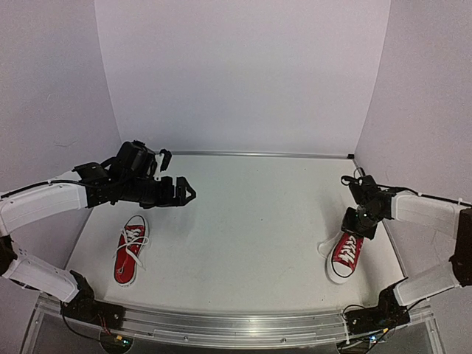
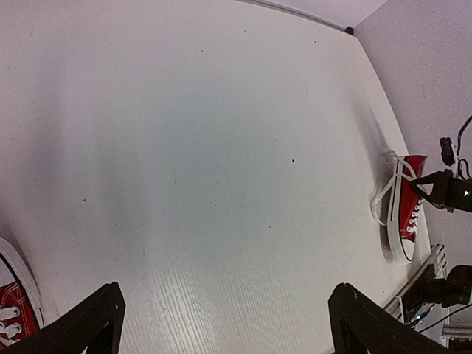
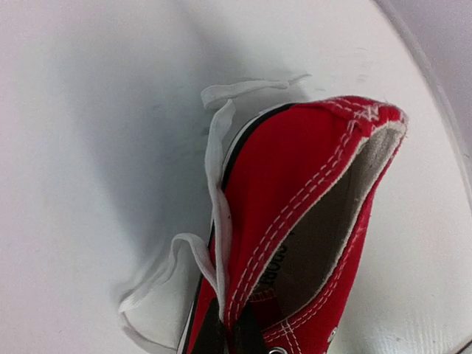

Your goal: Tie the shoes

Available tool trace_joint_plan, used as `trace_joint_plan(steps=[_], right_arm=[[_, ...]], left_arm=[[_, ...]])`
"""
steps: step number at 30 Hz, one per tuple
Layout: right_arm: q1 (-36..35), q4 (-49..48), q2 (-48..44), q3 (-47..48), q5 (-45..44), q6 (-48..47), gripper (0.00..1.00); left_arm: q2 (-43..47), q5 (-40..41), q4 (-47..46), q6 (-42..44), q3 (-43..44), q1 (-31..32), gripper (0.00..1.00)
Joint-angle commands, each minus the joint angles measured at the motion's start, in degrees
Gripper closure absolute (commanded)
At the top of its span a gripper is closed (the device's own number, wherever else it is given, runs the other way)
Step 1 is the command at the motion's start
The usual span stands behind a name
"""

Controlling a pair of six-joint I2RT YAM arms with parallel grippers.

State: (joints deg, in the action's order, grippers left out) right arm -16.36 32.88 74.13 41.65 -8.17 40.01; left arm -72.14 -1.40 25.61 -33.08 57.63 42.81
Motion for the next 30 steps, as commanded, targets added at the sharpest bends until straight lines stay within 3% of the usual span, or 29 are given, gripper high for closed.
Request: trace_joint_plan(steps=[1,14,22,26,28,30], right_arm=[[-4.5,-8.9,5.0,9.8,14.9,-14.8,1.0],[-35.7,5.7,47.3,61.5,17.7,-42.5,0.98],[-42.2,6.1,50.7,66.1,18.4,-51.6,0.85],[-42.3,3.7,45.5,60.5,21.0,-47.9,0.49],[-42.2,-0.2,41.1,55.4,23.0,-44.0,0.2],[-42.2,-4.1,35.8,49.7,24.8,-39.0,0.1]], left_arm=[[0.8,-0.5,1.6,0.2,2.5,0.2,0.0],[6.2,-1.2,6.3,-2.0,3.0,-5.1,0.0],[8.7,-2.8,10.4,-4.9,3.1,-13.1,0.0],[5.8,-6.5,9.1,-3.9,2.4,-15.3,0.0],[3.7,-7.4,8.2,-1.6,2.7,-15.4,0.0],[1.0,-9.3,7.5,1.5,3.4,-15.5,0.01]])
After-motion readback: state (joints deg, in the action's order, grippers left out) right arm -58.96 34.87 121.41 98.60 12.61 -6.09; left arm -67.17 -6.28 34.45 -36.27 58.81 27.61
